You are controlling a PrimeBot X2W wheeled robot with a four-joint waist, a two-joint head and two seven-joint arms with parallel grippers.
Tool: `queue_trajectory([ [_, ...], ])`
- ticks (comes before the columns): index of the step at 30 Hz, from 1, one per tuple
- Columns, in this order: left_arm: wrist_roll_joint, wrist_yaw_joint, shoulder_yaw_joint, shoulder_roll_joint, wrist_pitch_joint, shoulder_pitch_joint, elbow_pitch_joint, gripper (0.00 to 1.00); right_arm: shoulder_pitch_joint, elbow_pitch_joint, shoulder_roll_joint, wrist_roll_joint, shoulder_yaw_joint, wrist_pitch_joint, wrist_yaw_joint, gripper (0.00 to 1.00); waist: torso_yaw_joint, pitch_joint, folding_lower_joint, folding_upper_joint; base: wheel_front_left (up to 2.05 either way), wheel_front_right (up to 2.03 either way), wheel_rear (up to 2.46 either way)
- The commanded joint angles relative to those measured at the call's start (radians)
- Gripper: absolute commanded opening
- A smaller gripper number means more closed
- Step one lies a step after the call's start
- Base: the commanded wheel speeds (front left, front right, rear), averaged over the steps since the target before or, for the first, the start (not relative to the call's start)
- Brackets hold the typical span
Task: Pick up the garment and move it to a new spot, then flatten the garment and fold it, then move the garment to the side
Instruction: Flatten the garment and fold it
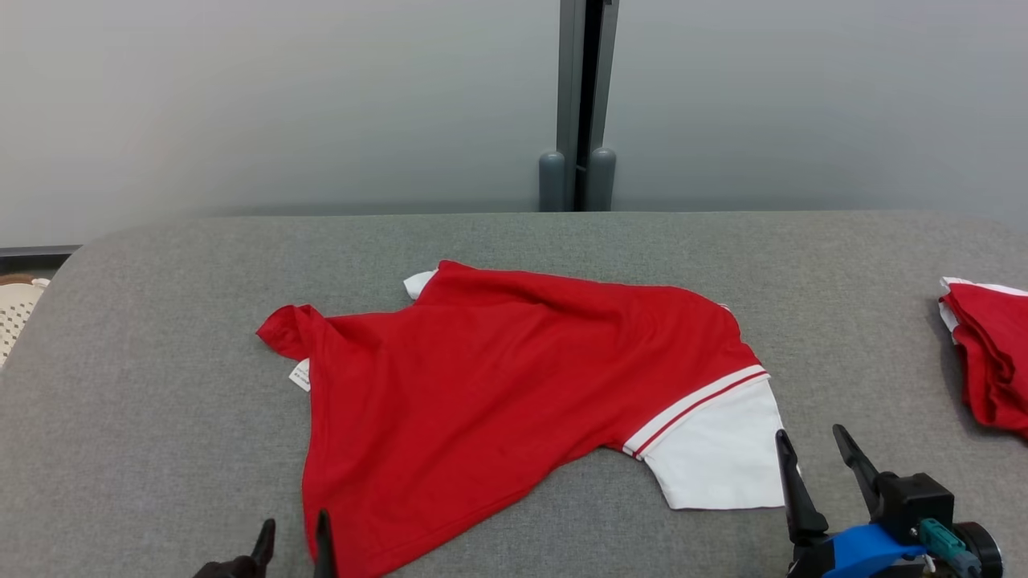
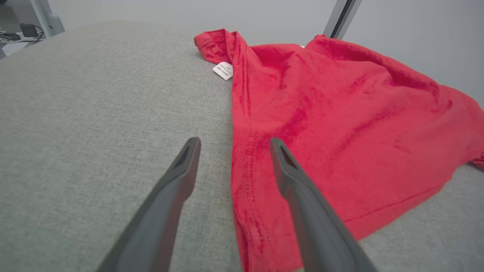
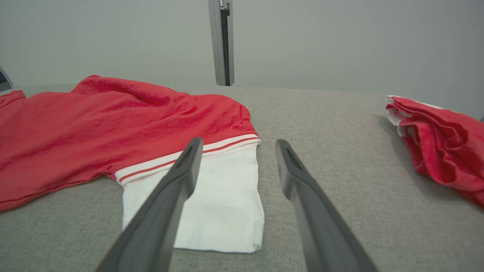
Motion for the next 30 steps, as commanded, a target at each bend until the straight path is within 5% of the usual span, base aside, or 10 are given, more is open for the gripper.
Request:
queue_trajectory([
  [1,-0.006,-0.007,-0.013,-0.002,-0.002,0.009,0.007,1.00,0.016,0.002,0.001,0.004,-0.001,0.000,0.000,1.00,0.002,0.000,-0.0001,0.0000,0.00,0.00,0.00],
  [10,-0.068,-0.008,-0.104,-0.002,-0.001,-0.018,0.152,1.00,0.013,0.021,0.001,-0.003,0.012,0.000,0.000,1.00,-0.002,0.001,-0.0001,0.0000,0.00,0.00,0.00],
  [20,-0.057,-0.004,-0.110,-0.001,-0.001,-0.022,0.118,1.00,0.017,0.046,0.001,-0.015,0.016,0.000,0.000,1.00,-0.005,-0.001,-0.0001,0.0000,0.00,0.00,0.00],
  [22,-0.051,0.001,-0.105,-0.001,-0.001,-0.016,0.100,0.90,0.017,0.055,0.001,-0.017,0.013,0.000,0.000,1.00,-0.004,-0.001,-0.0001,0.0000,0.00,0.00,0.00],
  [27,-0.050,0.011,-0.109,-0.001,-0.001,-0.003,0.077,0.89,0.014,0.081,0.001,-0.019,0.011,0.000,0.000,1.00,-0.002,0.001,-0.0001,0.0000,0.00,0.00,0.00],
  [28,-0.058,0.014,-0.115,-0.001,-0.001,0.000,0.077,0.65,0.014,0.093,0.001,-0.020,0.008,0.000,0.000,1.00,0.001,0.002,-0.0001,0.0000,0.00,0.00,0.00],
  [29,-0.061,0.016,-0.118,-0.001,-0.001,0.001,0.082,0.64,0.014,0.097,0.001,-0.020,0.006,0.000,0.000,1.00,0.004,0.002,-0.0001,0.0000,0.00,0.00,0.00],
  [30,-0.066,0.016,-0.122,-0.001,-0.001,0.002,0.091,0.77,0.014,0.101,0.001,-0.021,0.004,0.000,0.000,1.00,0.006,0.002,-0.0001,0.0000,0.00,0.00,0.00],
])
